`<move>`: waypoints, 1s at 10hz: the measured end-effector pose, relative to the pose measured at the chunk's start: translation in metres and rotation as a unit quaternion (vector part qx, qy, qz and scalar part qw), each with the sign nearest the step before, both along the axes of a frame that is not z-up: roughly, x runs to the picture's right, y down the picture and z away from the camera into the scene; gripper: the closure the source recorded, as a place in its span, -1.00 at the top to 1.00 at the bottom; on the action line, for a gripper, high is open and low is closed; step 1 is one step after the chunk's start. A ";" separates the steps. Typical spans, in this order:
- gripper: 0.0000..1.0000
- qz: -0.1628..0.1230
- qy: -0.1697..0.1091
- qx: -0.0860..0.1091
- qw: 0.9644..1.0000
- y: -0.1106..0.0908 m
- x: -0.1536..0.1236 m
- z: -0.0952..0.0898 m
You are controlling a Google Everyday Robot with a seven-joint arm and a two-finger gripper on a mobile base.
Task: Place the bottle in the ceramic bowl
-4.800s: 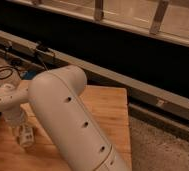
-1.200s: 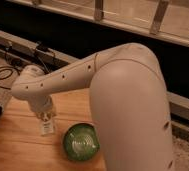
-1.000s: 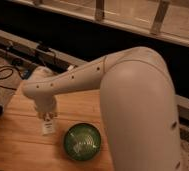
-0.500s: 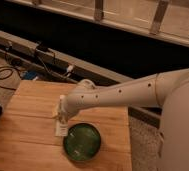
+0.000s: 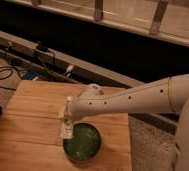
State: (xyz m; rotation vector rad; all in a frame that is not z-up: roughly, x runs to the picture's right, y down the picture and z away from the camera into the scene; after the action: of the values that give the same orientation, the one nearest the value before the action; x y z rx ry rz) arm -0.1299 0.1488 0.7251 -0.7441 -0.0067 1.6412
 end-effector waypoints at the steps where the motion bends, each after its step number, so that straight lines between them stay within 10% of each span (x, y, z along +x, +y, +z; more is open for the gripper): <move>1: -1.00 0.005 0.026 -0.009 1.000 0.003 0.016 -0.002; 5: -1.00 0.011 0.141 -0.048 0.989 0.009 0.056 -0.012; 10: -0.36 0.017 0.157 -0.053 0.986 0.008 0.063 -0.013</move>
State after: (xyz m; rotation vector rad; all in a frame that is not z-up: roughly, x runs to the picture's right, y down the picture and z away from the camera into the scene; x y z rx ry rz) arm -0.0670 0.1570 0.7117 -0.5601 0.2957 1.7862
